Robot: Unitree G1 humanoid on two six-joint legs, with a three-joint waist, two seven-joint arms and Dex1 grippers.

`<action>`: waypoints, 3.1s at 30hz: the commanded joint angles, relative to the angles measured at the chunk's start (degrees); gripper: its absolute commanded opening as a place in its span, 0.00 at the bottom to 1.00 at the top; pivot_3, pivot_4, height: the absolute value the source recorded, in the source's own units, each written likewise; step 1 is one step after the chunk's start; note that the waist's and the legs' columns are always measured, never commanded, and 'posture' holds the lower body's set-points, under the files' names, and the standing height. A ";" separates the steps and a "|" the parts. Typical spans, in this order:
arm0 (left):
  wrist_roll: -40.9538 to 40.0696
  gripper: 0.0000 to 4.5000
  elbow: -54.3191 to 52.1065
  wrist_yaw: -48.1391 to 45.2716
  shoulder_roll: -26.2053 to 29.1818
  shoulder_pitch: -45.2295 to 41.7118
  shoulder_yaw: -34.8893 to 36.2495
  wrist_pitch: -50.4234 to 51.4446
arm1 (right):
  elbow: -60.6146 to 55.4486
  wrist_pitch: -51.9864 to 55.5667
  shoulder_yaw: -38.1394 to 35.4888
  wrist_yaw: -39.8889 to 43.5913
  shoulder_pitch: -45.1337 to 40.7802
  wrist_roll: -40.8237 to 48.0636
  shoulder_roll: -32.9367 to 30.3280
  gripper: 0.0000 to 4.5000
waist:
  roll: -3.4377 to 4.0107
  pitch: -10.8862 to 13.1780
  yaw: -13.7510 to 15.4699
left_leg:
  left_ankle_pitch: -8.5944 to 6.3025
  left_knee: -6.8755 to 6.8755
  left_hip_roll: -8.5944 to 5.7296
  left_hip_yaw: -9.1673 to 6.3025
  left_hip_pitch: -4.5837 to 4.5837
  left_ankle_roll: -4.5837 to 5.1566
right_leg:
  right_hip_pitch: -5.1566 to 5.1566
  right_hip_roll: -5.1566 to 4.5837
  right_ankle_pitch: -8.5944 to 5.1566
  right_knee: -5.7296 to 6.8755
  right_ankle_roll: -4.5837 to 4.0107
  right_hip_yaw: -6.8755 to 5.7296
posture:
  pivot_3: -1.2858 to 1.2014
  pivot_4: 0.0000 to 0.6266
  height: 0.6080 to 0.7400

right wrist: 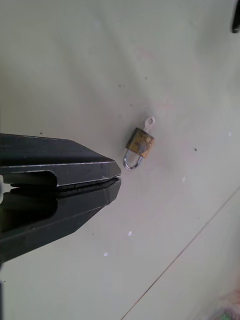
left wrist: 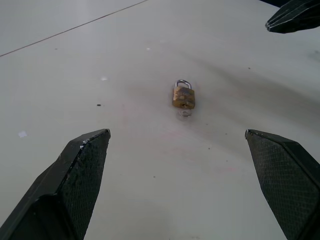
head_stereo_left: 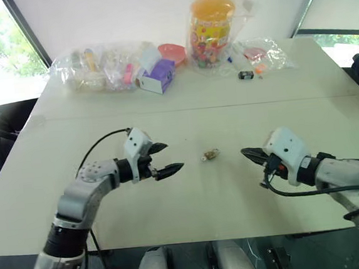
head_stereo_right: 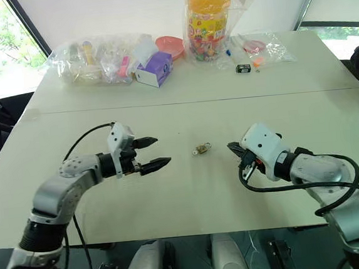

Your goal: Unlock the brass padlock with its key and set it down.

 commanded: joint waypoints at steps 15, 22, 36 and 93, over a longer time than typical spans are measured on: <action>-1.21 1.00 1.59 -6.33 2.90 -3.78 0.49 -1.52 | 1.75 -2.47 0.17 3.65 -3.55 1.54 -4.95 0.00 | -0.03 0.01 0.07 | -0.01 0.01 -0.01 0.00 -0.03 0.01 | 0.00 -0.01 0.00 -0.05 0.00 0.01 | 0.52 0.24 0.96; -0.47 1.00 1.91 -7.38 3.30 -3.91 -0.14 -2.01 | 4.77 -4.89 2.68 4.32 -5.86 -0.35 -5.55 0.00 | -0.03 0.02 0.04 | -0.01 0.01 0.00 0.00 -0.03 0.01 | 0.00 0.00 0.00 -0.05 0.00 0.01 | 0.52 0.24 0.96; 0.62 1.00 1.69 -7.71 3.04 -3.89 -0.47 -2.13 | 11.37 -10.93 7.12 7.64 -10.05 -3.74 -6.17 0.00 | -0.02 0.02 0.03 | -0.01 0.01 0.00 0.00 -0.03 0.01 | 0.00 -0.01 0.00 -0.05 0.01 0.01 | 0.52 0.24 0.96; 2.21 1.00 -1.63 -4.97 3.78 -1.51 -1.58 -4.25 | 75.17 -43.32 27.35 30.97 -40.15 -20.97 15.06 0.15 | 0.03 -0.01 -0.46 | 0.04 0.04 0.05 0.07 0.18 -0.07 | 0.01 -0.14 0.02 0.24 -0.01 0.06 | 0.52 0.24 0.96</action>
